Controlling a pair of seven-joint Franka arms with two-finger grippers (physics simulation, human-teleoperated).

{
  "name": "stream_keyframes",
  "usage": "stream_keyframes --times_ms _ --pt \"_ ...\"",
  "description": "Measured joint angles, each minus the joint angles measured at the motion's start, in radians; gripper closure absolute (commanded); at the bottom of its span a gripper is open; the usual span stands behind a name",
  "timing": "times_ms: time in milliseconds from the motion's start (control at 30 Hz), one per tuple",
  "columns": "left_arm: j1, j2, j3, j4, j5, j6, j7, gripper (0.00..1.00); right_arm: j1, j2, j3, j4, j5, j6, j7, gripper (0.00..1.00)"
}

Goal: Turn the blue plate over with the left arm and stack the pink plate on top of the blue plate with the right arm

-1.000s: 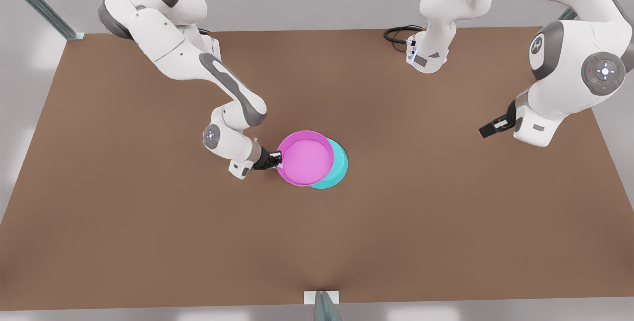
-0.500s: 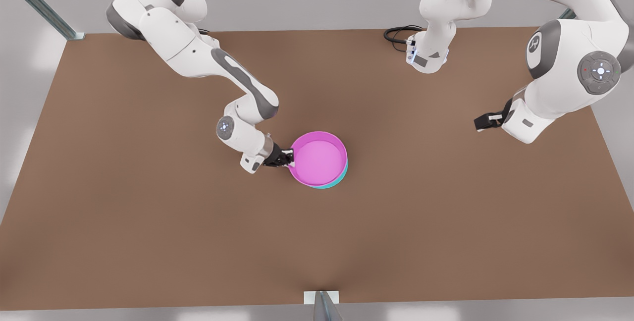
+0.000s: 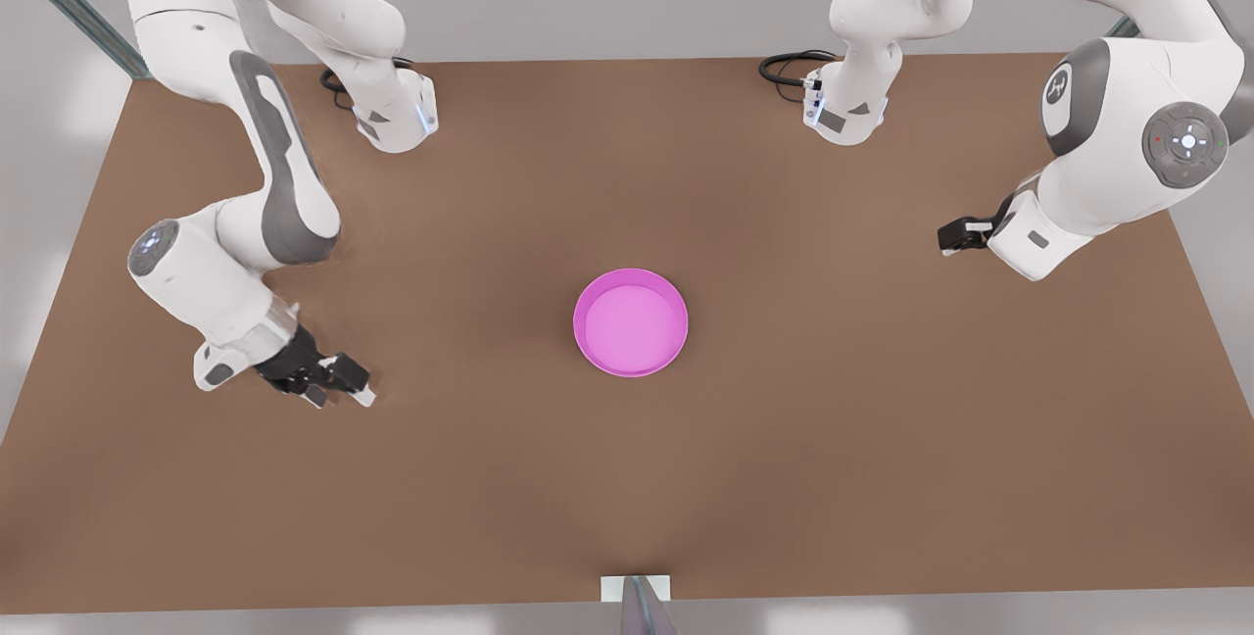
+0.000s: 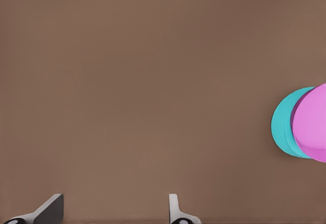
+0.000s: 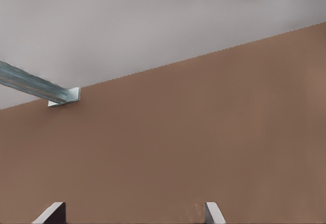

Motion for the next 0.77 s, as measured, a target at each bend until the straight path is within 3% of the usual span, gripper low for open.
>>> stream_keyframes --times_ms 133,300,367,433,500,767 --pt "0.0 0.0 0.0 0.0 0.0 -0.002 0.017 0.0 -0.215 -0.176 -0.001 0.158 -0.143 -0.395 -0.05 0.0" --pt "0.0 0.001 0.0 0.0 0.0 -0.003 0.034 0.0 -0.099 -0.141 0.005 0.34 -0.241 -0.692 -0.073 0.0" --pt "0.0 0.001 0.0 0.0 0.0 -0.004 0.039 0.0 -0.037 -0.137 -0.015 0.365 -0.263 -0.757 -0.076 0.0" --pt "0.0 -0.001 0.0 0.0 0.0 -0.005 0.044 0.0 0.148 -0.161 -0.213 0.37 -0.272 -0.804 -0.079 0.0" --pt "0.0 0.0 0.0 0.0 0.0 -0.01 0.048 0.0 0.218 -0.202 -0.29 0.316 -0.277 -0.834 -0.082 0.0" --pt "0.0 0.005 0.0 0.0 0.001 -0.018 0.062 0.0 0.248 -0.224 -0.335 0.251 -0.277 -0.863 -0.092 0.0"
